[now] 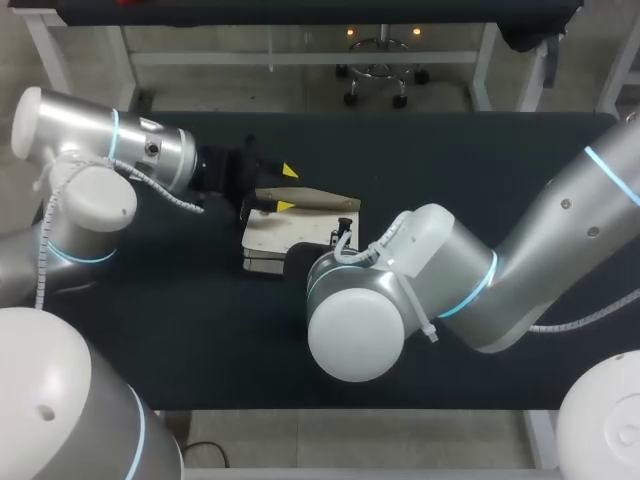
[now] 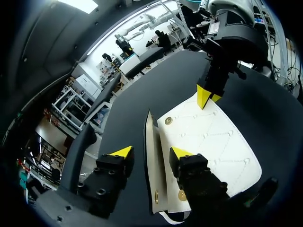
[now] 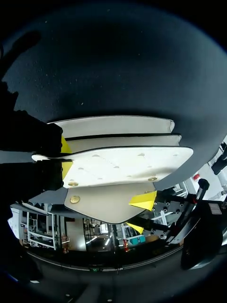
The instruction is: Pick up the bag, open it, inspect its contents, close it, and place it on the opposite side
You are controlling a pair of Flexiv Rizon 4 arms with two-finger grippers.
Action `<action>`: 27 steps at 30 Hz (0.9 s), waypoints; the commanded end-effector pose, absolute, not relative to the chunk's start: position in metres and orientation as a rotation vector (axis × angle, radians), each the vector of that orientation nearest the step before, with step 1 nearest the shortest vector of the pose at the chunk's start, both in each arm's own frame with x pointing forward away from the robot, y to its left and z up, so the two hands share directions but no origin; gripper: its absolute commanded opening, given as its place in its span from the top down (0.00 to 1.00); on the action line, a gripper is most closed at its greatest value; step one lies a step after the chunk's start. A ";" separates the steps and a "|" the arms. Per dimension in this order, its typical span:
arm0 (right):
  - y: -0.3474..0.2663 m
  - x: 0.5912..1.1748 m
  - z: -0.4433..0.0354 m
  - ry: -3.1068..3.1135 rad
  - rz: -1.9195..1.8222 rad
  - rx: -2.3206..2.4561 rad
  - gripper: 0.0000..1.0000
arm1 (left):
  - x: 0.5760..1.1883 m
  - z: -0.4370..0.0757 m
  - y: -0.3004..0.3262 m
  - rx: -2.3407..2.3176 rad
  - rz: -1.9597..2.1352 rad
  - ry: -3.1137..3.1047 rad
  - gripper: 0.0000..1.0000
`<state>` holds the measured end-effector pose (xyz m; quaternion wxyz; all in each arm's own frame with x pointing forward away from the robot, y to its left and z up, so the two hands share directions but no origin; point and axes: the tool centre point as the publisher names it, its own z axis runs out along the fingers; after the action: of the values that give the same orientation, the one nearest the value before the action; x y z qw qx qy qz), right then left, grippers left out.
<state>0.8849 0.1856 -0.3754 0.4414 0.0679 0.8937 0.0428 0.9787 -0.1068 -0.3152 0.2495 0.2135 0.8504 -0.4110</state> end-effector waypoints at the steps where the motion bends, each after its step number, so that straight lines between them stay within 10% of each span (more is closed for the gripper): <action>1: 0.183 0.884 -0.378 2.208 0.124 0.159 1.00 | 0.979 -0.320 -0.110 0.576 -1.116 2.312 1.00; 27: 0.183 0.884 -0.378 2.208 0.124 0.159 1.00 | 0.951 -0.341 -0.109 0.641 -1.026 2.258 1.00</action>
<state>0.8850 0.1854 -0.3755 0.4414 0.0679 0.8937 0.0426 0.9515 -0.1083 -0.3385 0.2836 0.2402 0.8459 -0.3825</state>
